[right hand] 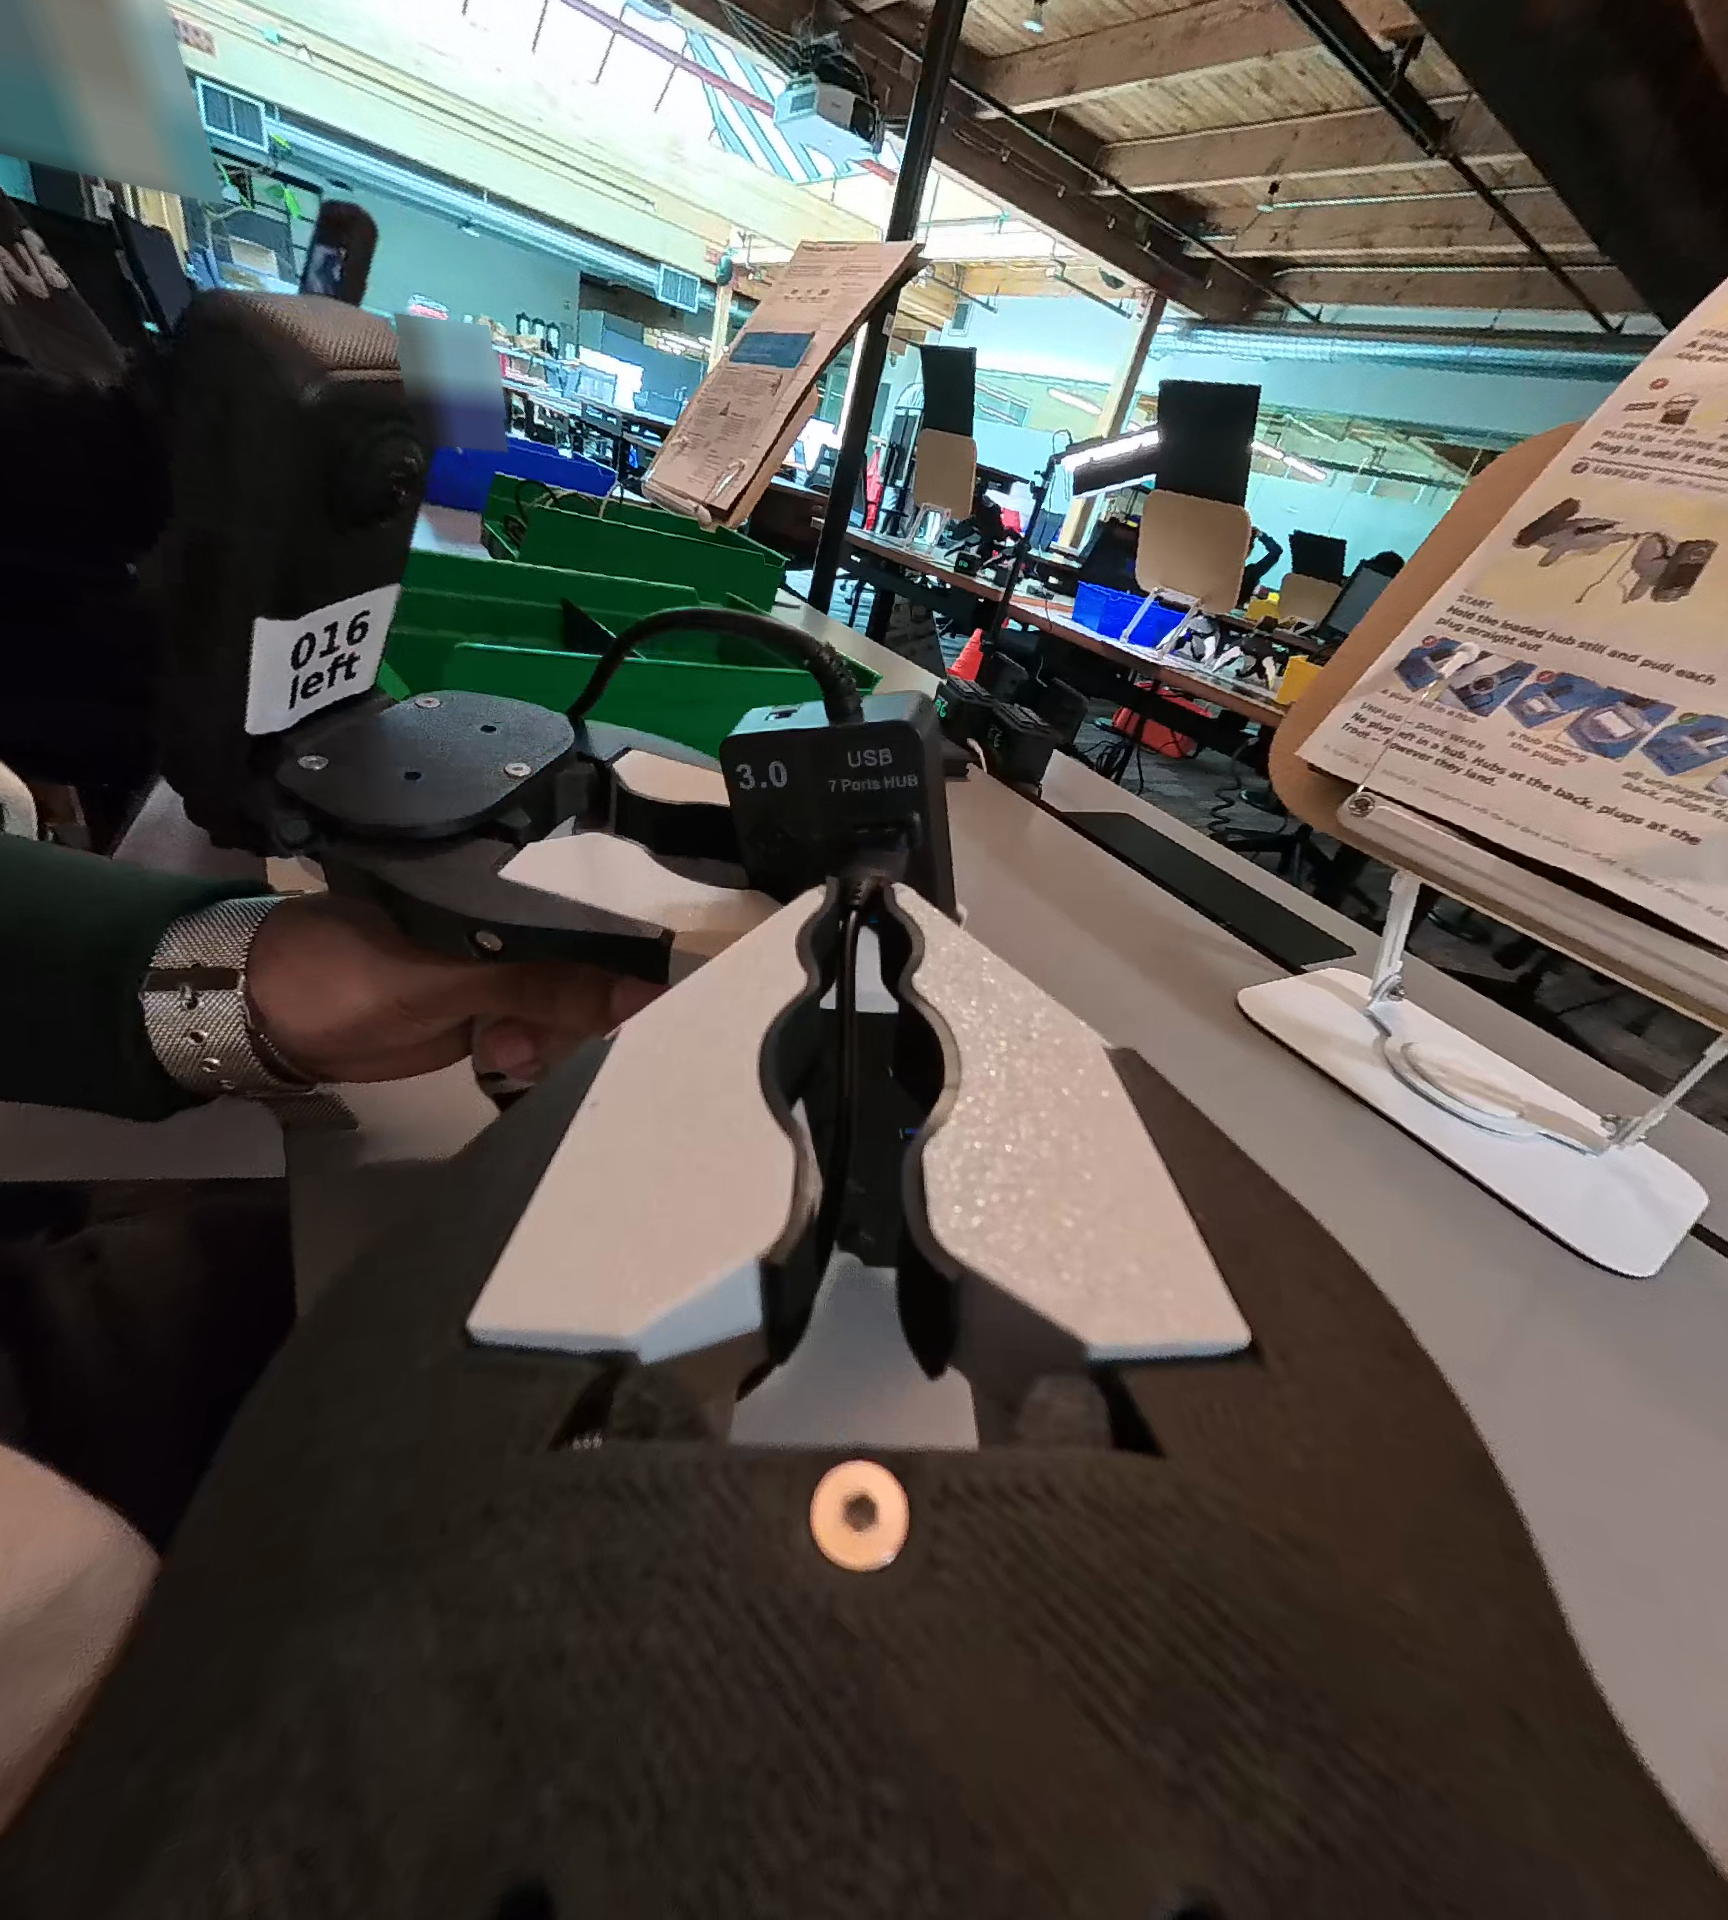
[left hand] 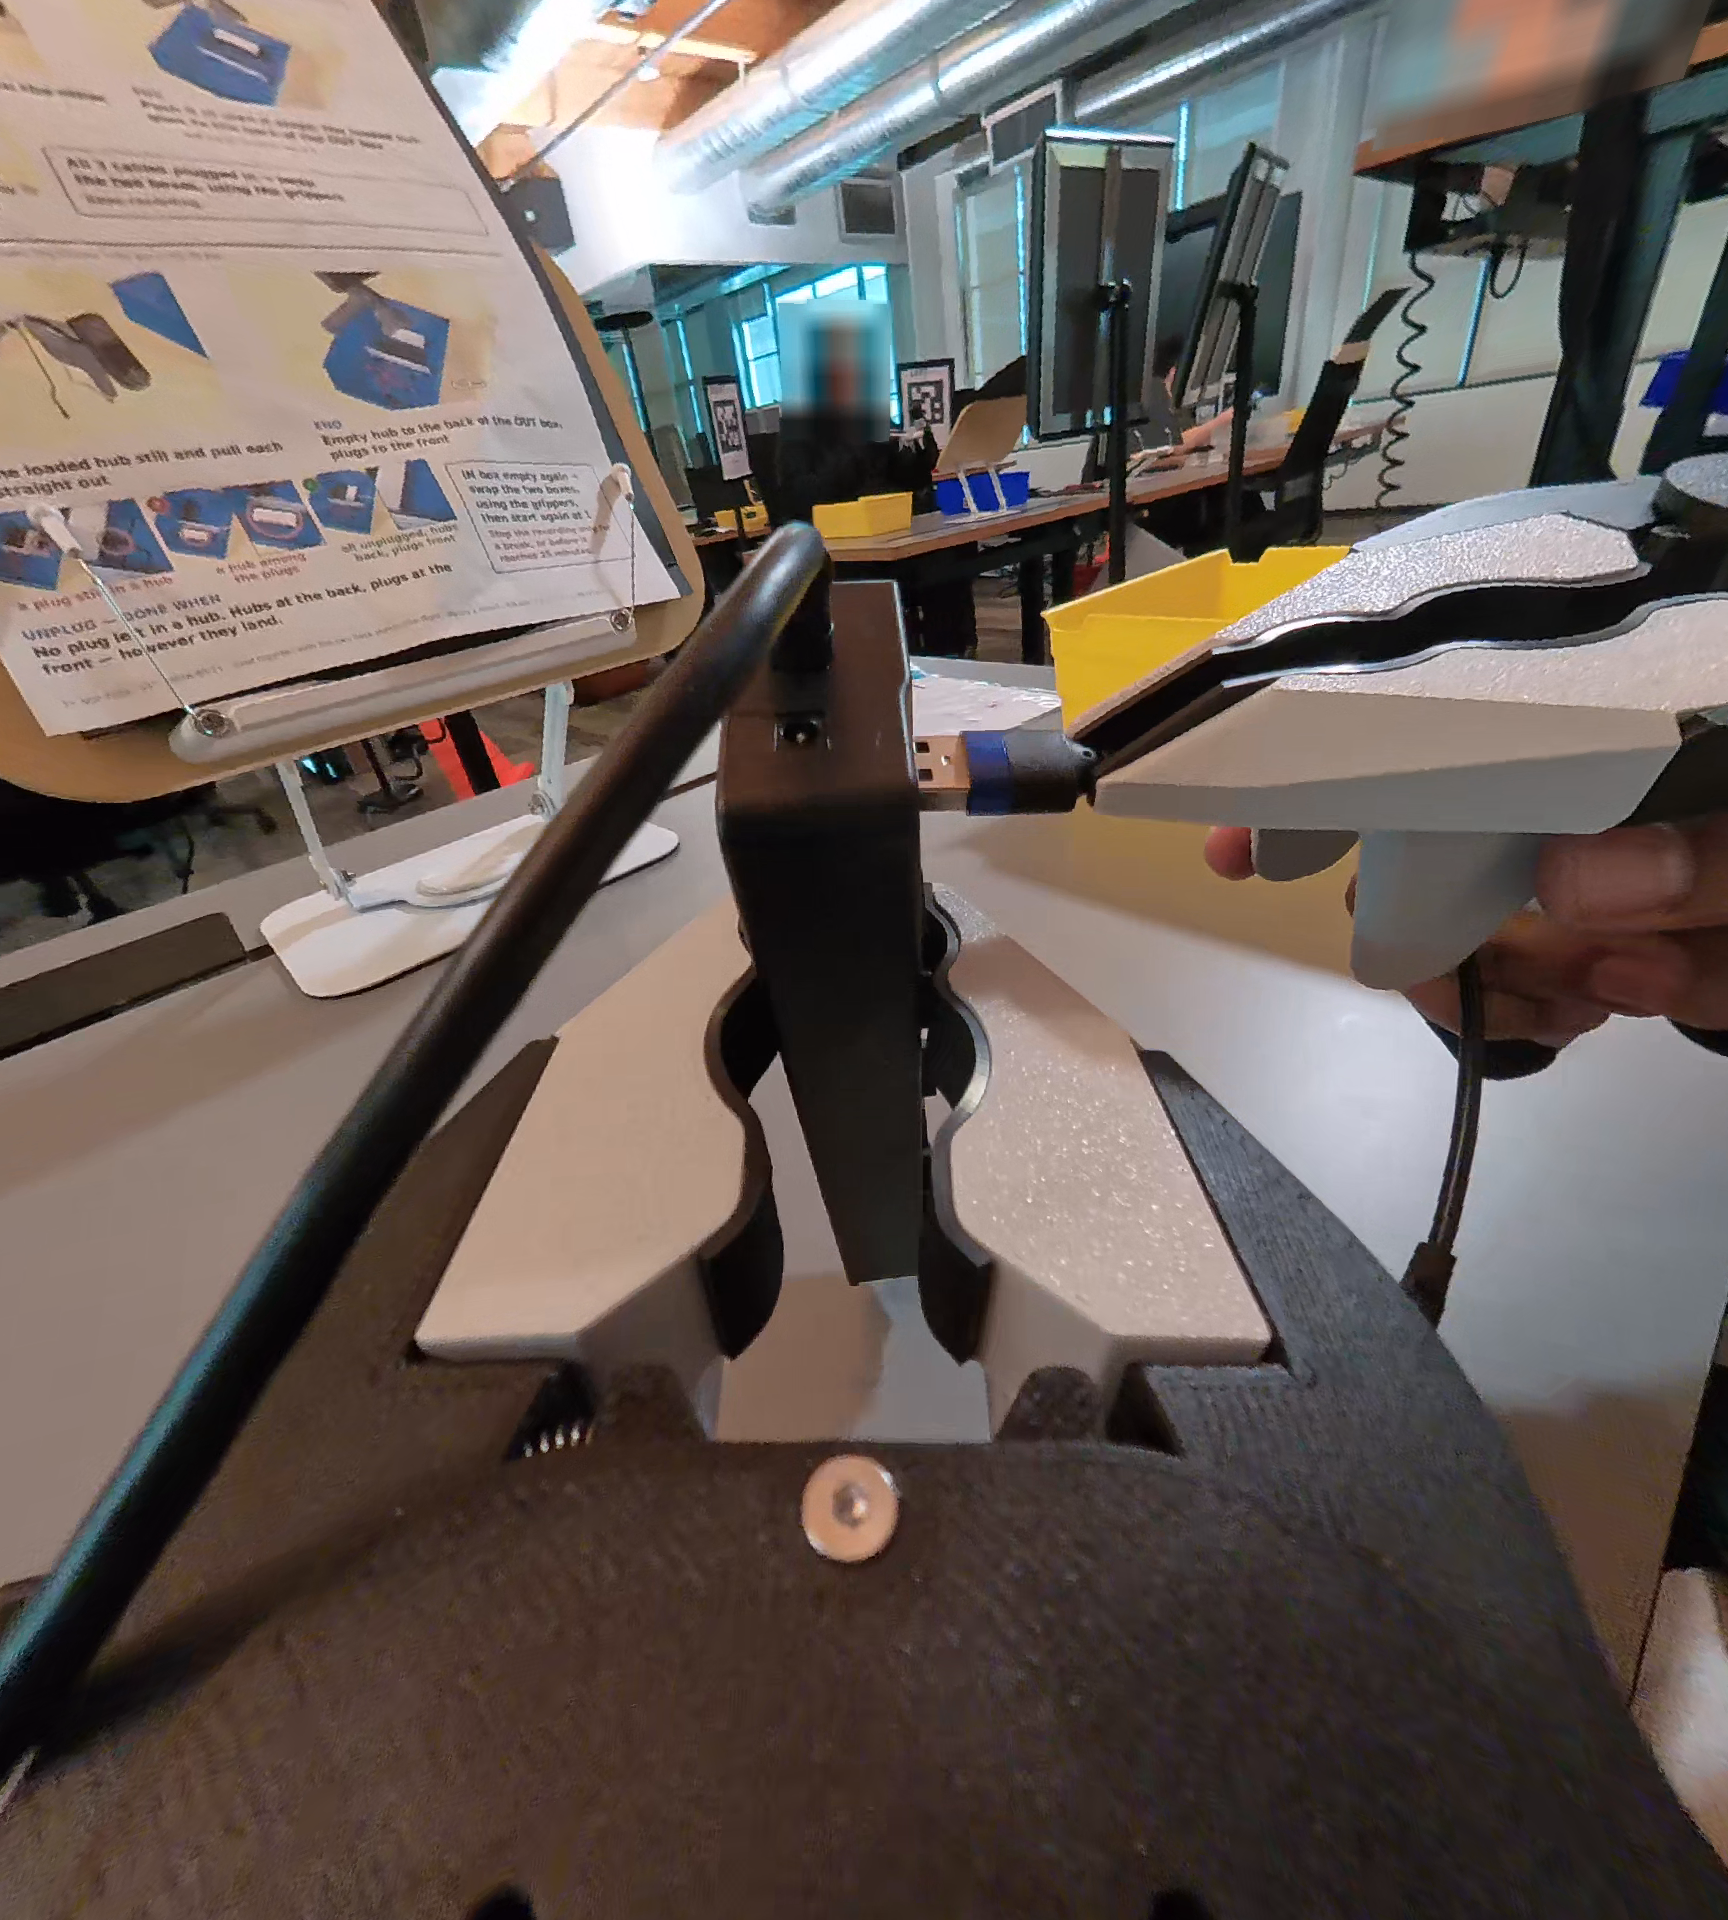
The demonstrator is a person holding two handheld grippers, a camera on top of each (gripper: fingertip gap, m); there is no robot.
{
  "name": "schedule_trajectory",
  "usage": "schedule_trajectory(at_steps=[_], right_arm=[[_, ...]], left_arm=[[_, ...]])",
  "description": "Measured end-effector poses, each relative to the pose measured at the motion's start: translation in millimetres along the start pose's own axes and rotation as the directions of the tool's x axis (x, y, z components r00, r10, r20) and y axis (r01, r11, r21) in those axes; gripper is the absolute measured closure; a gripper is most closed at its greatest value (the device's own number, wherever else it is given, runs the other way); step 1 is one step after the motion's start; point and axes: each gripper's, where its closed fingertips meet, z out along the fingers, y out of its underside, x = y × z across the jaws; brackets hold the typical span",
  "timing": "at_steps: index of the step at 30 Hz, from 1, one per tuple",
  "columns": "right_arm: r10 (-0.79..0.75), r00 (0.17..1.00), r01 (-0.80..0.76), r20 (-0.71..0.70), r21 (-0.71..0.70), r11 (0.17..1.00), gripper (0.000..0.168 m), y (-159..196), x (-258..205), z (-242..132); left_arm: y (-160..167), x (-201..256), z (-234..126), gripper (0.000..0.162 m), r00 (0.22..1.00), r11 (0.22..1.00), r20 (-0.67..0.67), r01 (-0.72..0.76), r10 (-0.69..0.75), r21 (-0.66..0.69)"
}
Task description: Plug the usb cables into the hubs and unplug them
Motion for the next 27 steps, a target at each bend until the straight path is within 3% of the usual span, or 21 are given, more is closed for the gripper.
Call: schedule_trajectory(at_steps=[13, 23, 27], right_arm=[[0.03, 1.0, -0.03, -0.005, 0.022, 0.999, 0.162, -4.6, 3.6, -2.8], [-0.014, 0.999, 0.015, -0.033, 0.005, 1.0, 0.163, -3.4, 2.1, -1.1], [0.04, 0.999, -0.04, -0.005, 0.02, 0.999, 0.163, -6.0, 3.3, -3.0]], left_arm=[[2.5, 7.6, 1.3, 0.137, 0.997, 0.996, -0.01, -0.083, 0.083, -0.033], [-1.0, 2.5, -0.3, 0.138, 0.989, 0.99, 0.067, -0.128, 0.132, -0.053], [-2.1, 4.7, -0.3, 0.136, 0.983, 0.984, 0.07, -0.168, 0.172, -0.061]])
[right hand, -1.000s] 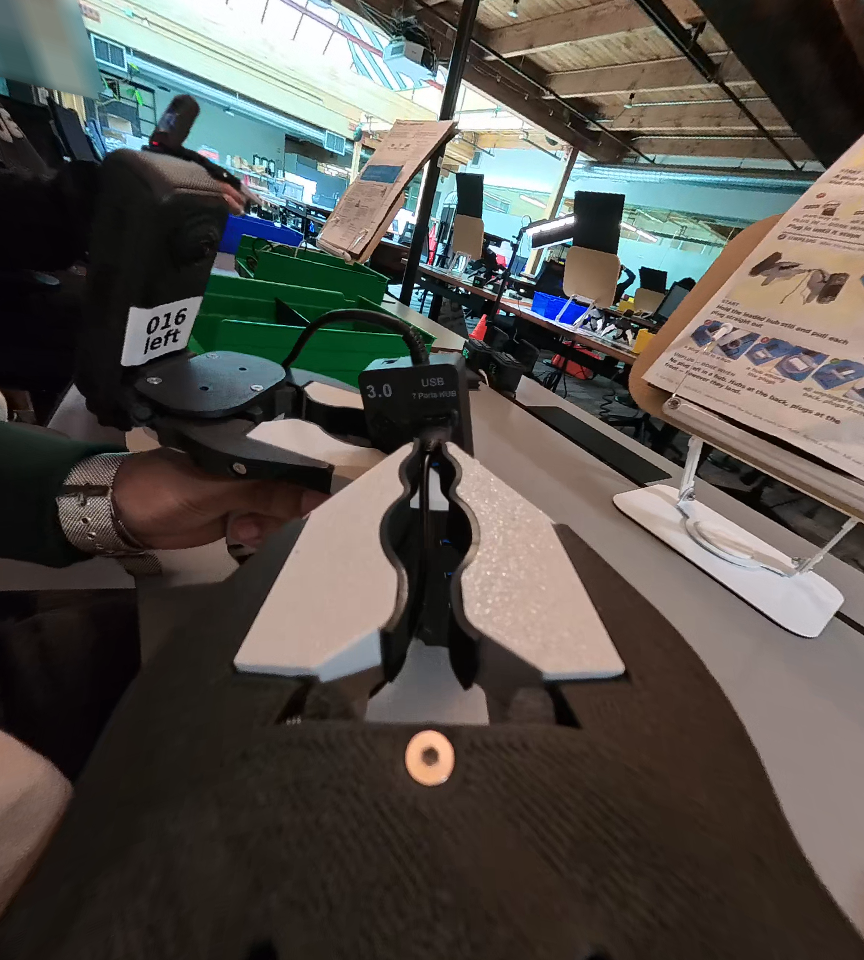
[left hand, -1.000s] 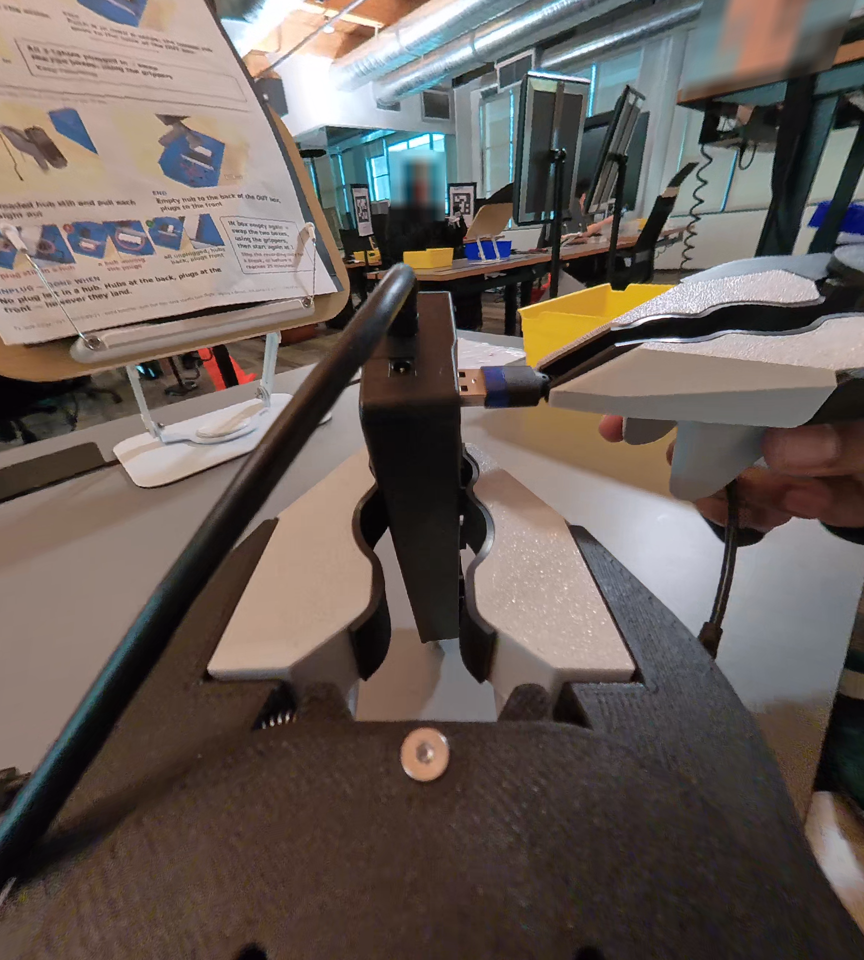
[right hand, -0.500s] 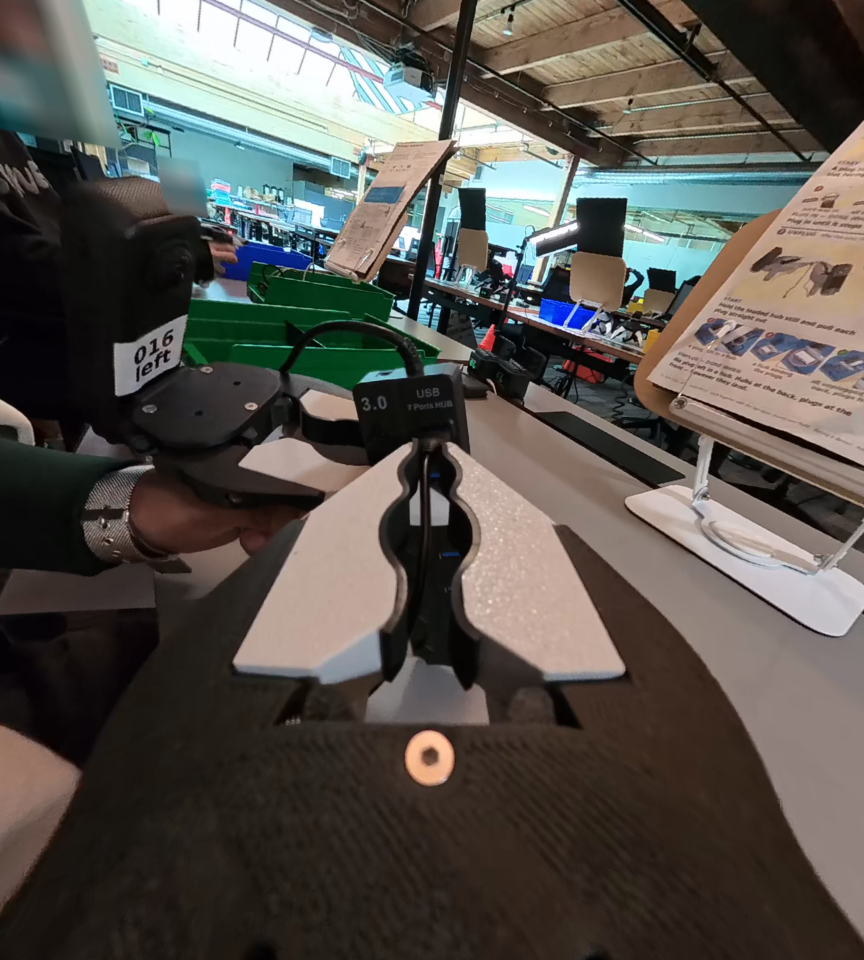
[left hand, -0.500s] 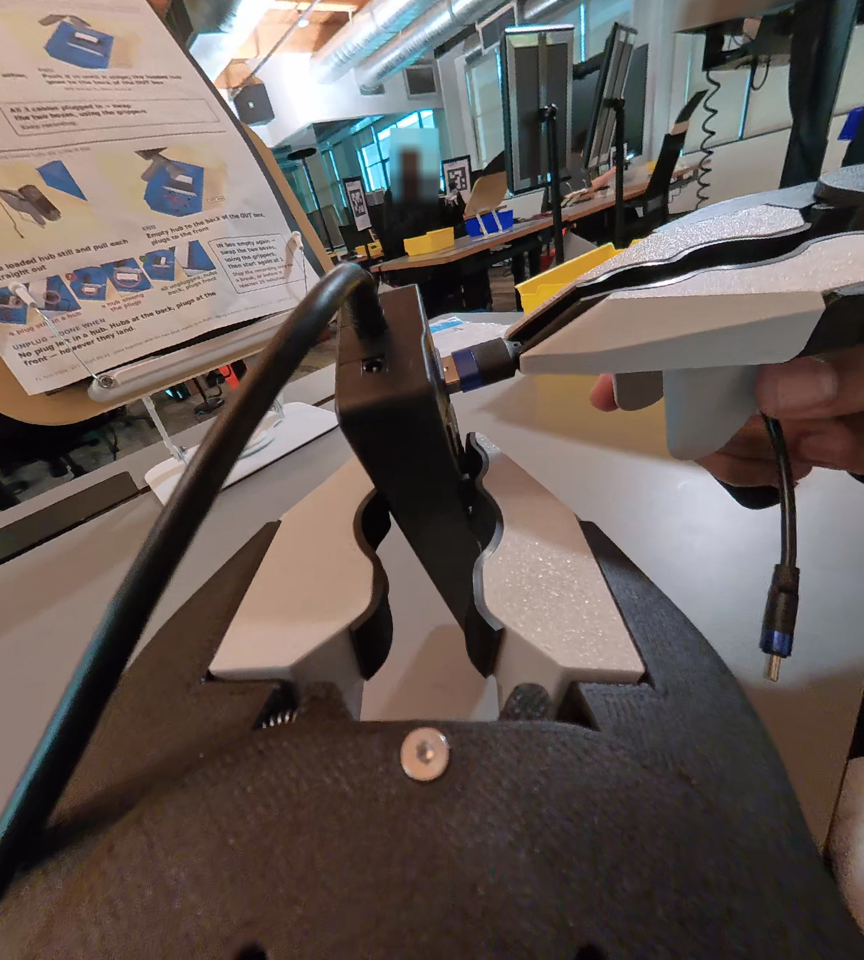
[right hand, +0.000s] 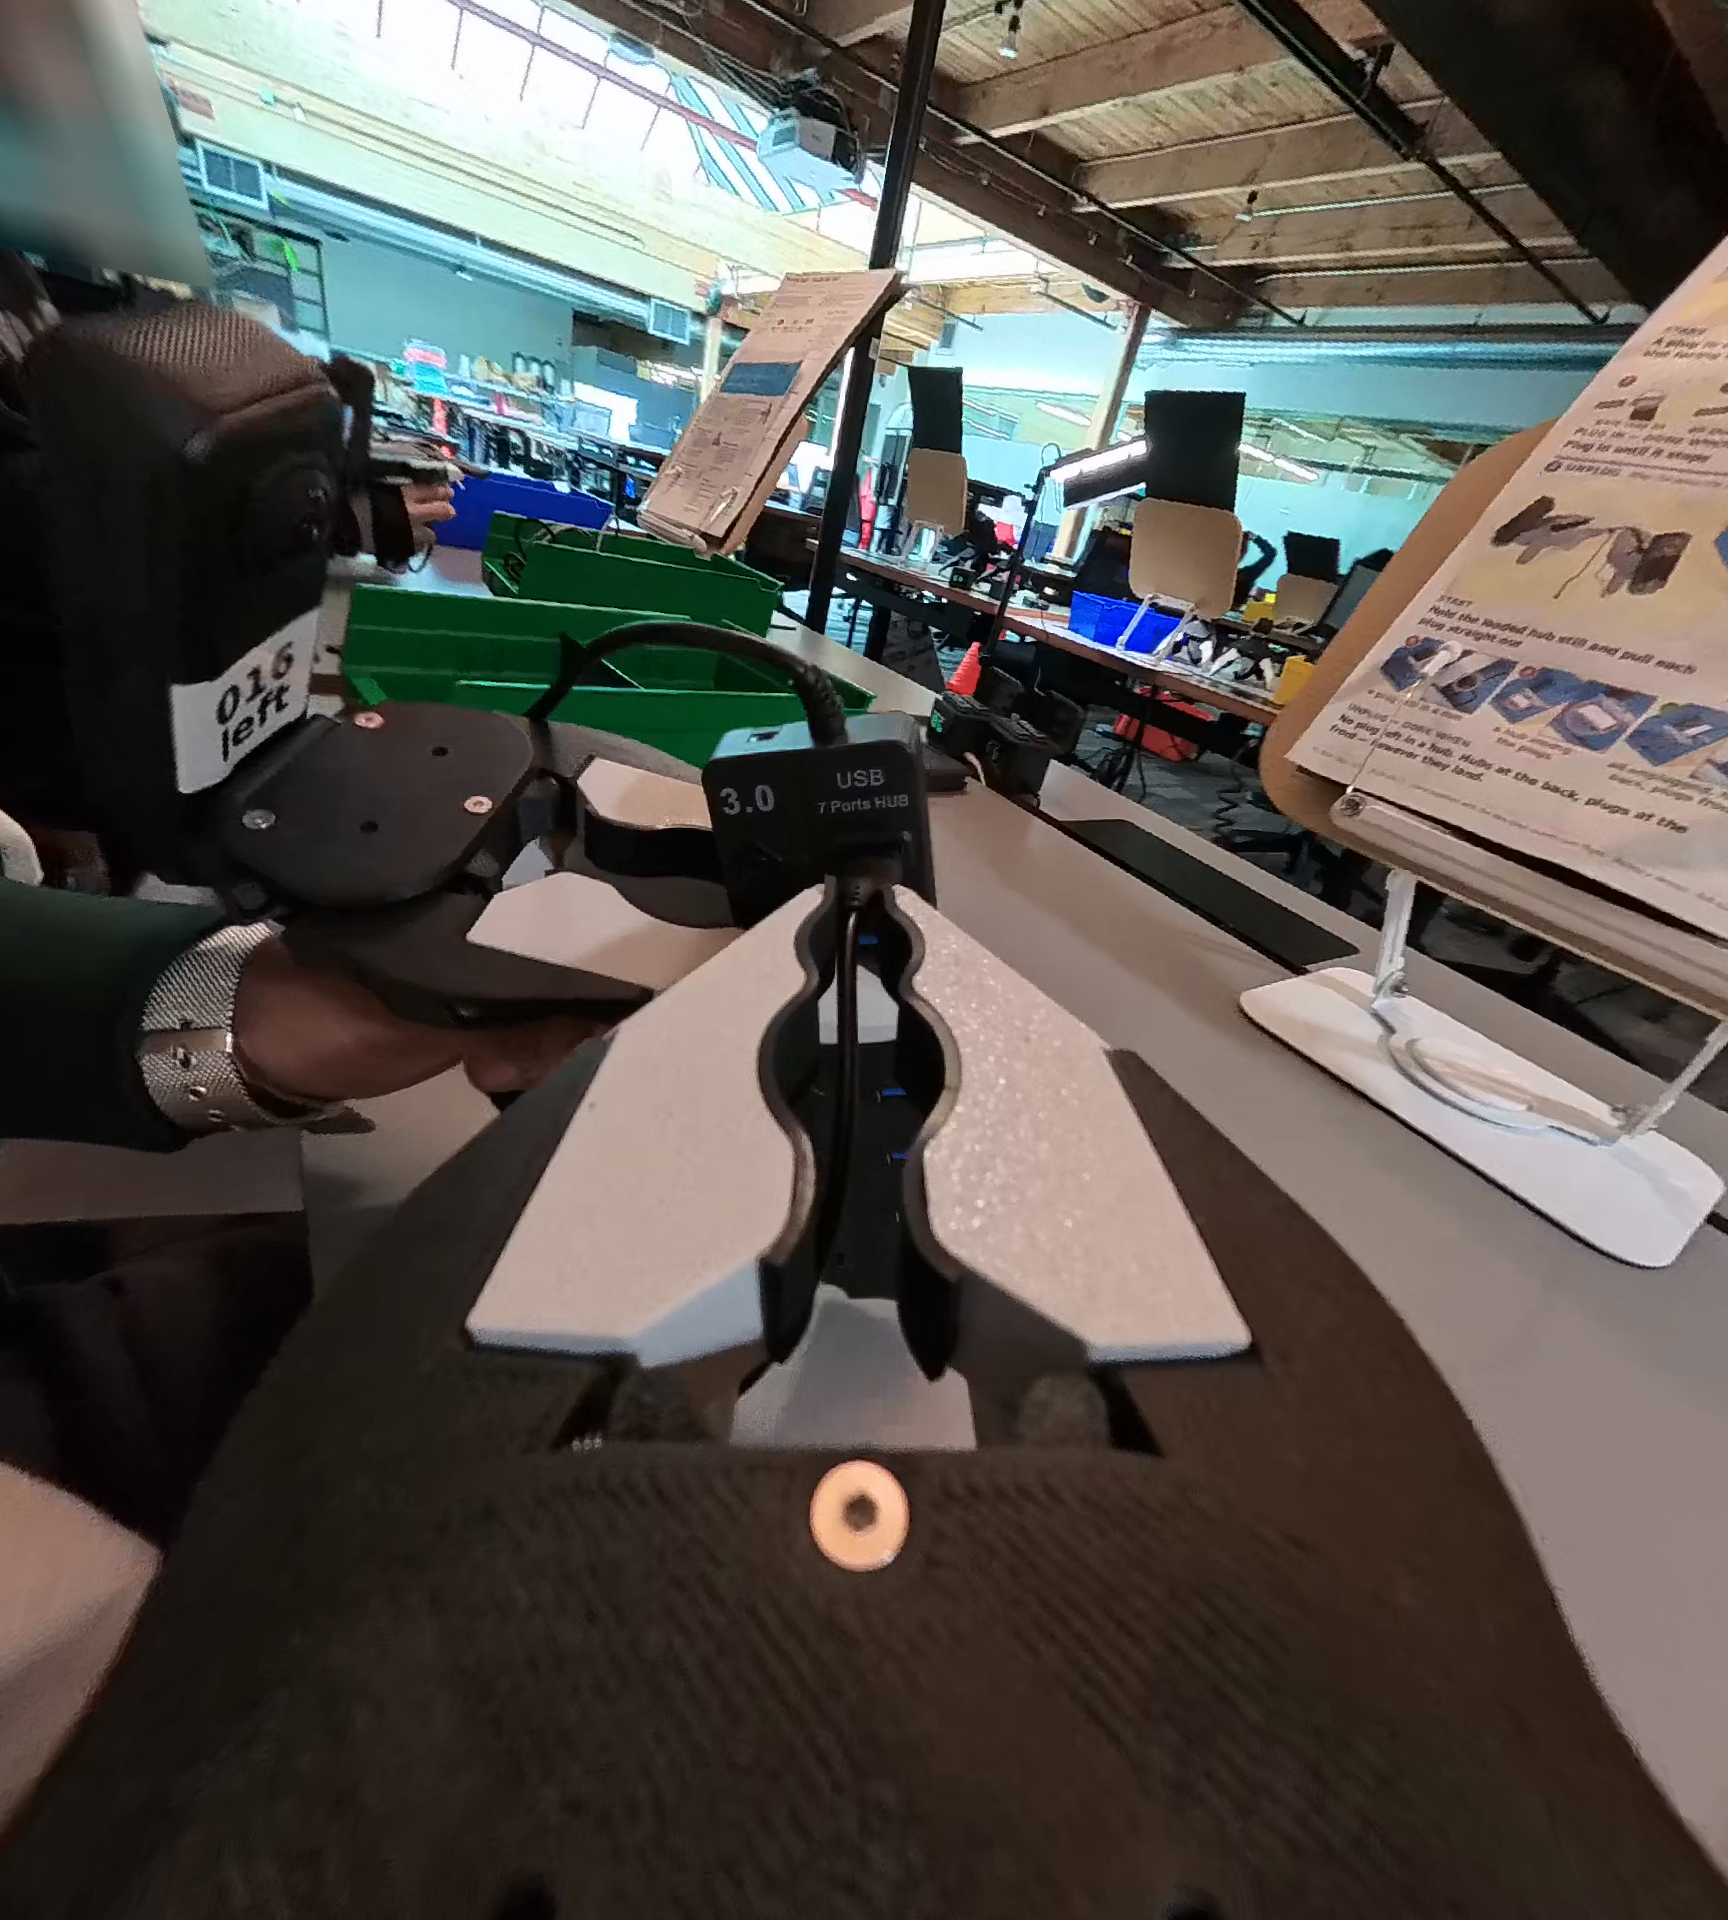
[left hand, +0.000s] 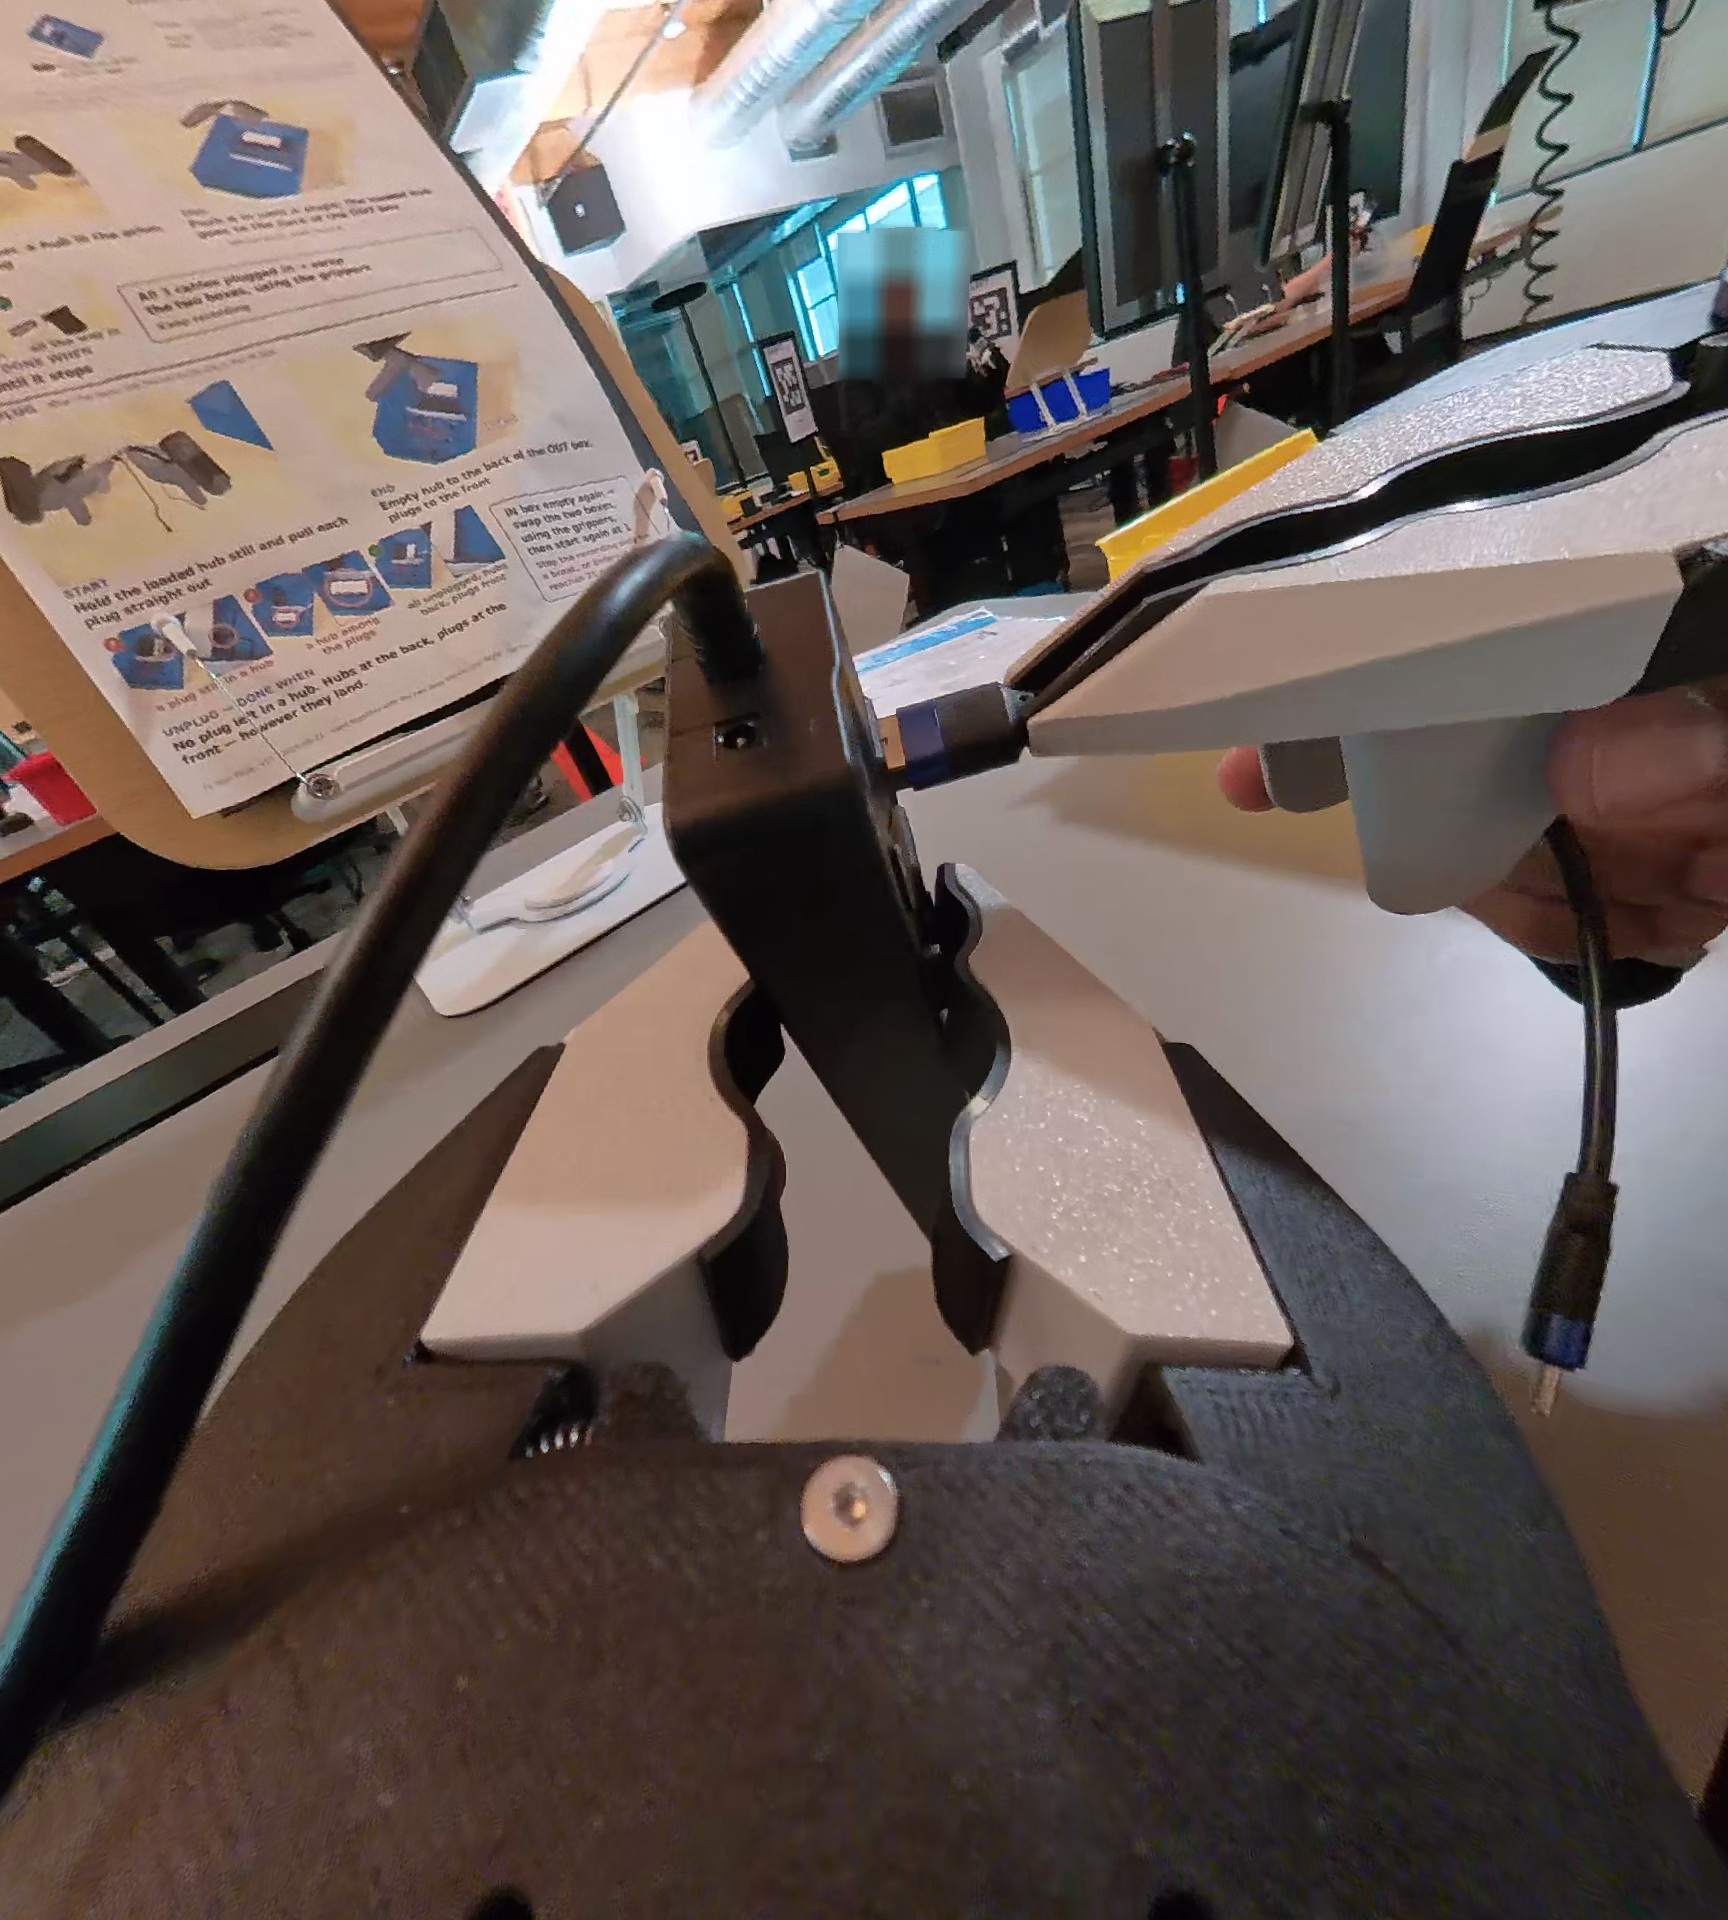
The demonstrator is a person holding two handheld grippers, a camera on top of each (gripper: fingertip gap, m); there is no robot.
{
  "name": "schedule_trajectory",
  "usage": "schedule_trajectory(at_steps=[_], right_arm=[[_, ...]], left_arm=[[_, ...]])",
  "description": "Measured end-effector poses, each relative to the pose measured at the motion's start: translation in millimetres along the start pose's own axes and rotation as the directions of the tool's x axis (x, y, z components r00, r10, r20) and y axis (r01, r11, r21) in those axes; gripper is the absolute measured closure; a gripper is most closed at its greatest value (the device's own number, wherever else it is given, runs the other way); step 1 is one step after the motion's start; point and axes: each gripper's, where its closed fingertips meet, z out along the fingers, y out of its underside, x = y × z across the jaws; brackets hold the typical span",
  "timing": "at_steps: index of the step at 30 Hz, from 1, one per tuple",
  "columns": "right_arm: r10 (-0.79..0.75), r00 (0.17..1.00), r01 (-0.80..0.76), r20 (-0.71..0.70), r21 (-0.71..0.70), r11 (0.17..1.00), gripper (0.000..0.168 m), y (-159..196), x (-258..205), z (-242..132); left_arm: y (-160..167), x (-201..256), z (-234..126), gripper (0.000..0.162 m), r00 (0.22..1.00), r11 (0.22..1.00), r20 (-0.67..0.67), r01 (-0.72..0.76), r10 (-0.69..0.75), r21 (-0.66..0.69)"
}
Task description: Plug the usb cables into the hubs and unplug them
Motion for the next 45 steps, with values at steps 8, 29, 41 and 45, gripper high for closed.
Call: schedule_trajectory(at_steps=[8, 29, 41, 45], right_arm=[[0.032, 0.999, -0.032, 0.023, 0.02, 0.999, 0.163, -6, 0, -2], [0.595, 0.752, -0.608, 0.284, -0.052, 0.793, 0.163, -14, 11, -7], [0.825, 0.385, -0.857, 0.413, -0.171, 0.486, 0.162, -17, 12, -10], [0.837, 0.359, -0.874, 0.414, -0.166, 0.456, 0.161, -18, 15, -11]], left_arm=[[-4, 6, -2, 0.135, 0.999, 1.0, -0.038, 0.007, -0.006, 0.021], [-17, 31, -15, 0.074, 0.796, 0.881, -0.472, 0.466, -0.379, 0.078], [-15, 40, -17, 0.106, 0.729, 0.864, -0.549, 0.502, -0.409, 0.023], [-16, 40, -17, 0.107, 0.683, 0.841, -0.574, 0.54, -0.451, -0.018]])
